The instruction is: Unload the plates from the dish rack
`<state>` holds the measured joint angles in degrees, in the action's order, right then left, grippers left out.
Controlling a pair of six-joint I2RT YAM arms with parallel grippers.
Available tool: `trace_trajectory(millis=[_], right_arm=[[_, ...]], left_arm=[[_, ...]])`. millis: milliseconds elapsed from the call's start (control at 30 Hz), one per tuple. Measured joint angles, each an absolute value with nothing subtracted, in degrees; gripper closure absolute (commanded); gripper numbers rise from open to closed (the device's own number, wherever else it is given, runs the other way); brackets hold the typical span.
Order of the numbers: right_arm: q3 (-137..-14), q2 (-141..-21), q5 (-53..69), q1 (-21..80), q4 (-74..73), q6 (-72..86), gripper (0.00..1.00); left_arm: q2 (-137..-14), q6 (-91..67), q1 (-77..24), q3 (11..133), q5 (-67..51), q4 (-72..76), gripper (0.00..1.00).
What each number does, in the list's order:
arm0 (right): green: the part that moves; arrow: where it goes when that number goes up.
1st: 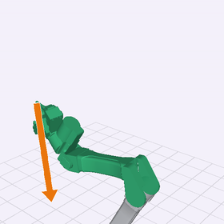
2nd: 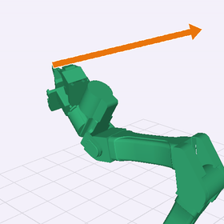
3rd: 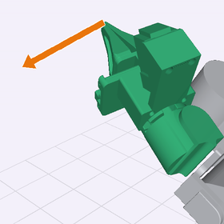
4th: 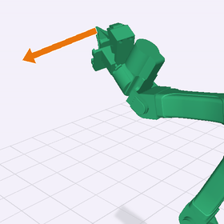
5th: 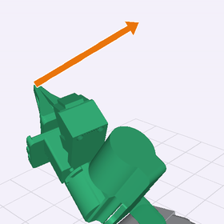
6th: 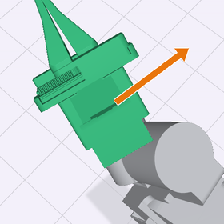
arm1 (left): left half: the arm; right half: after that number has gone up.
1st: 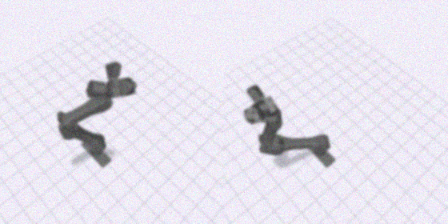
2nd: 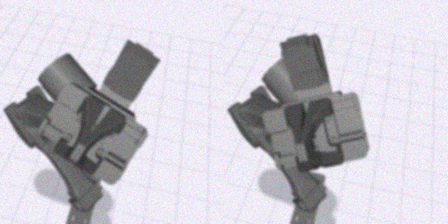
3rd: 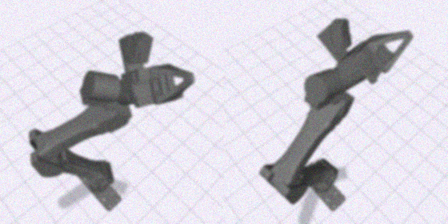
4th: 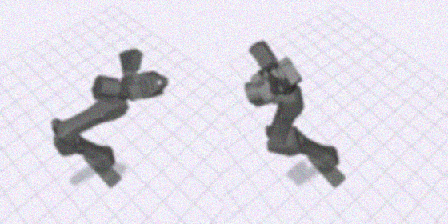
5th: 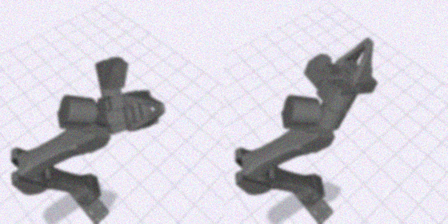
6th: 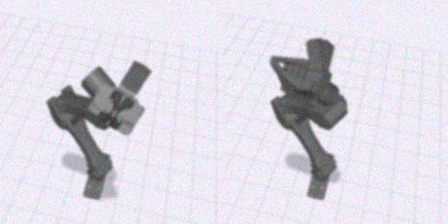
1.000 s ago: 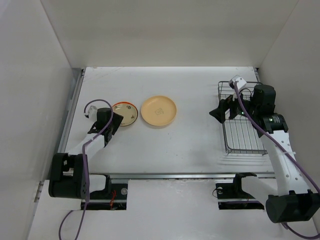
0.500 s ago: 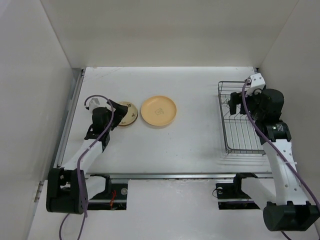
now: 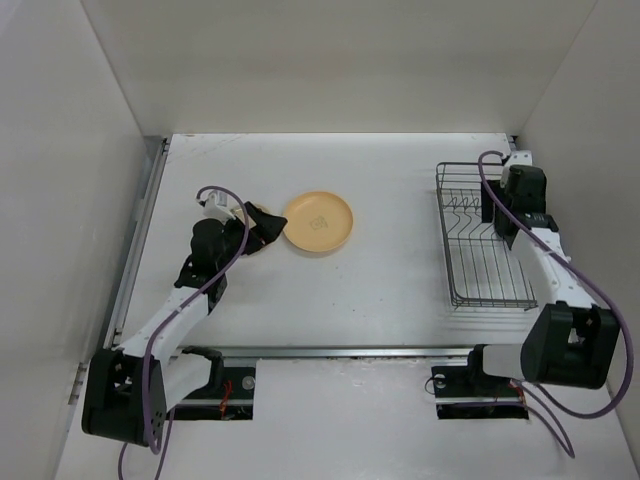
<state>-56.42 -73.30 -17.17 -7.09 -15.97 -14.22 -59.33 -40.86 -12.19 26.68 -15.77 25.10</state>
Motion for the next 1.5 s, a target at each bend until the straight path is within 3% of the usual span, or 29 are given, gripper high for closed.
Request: trace_trajectory(millis=[800, 1233, 1500], right_arm=[[-60.7, -83.3, -24.3, -12.0, -13.2, -15.7, 0.15], [-71.1, -88.9, -13.1, -17.0, -17.5, -15.9, 0.42], [-73.0, -91.8, -9.3, -18.5, -21.0, -15.9, 0.5]], left_arm=[[-61.0, -40.0, -12.7, 26.7, -18.0, 25.1, 0.01], [-61.0, -39.8, -12.7, 26.7, -18.3, 25.1, 0.01], [-61.0, -39.4, -12.7, 26.7, -18.5, 25.1, 0.01]])
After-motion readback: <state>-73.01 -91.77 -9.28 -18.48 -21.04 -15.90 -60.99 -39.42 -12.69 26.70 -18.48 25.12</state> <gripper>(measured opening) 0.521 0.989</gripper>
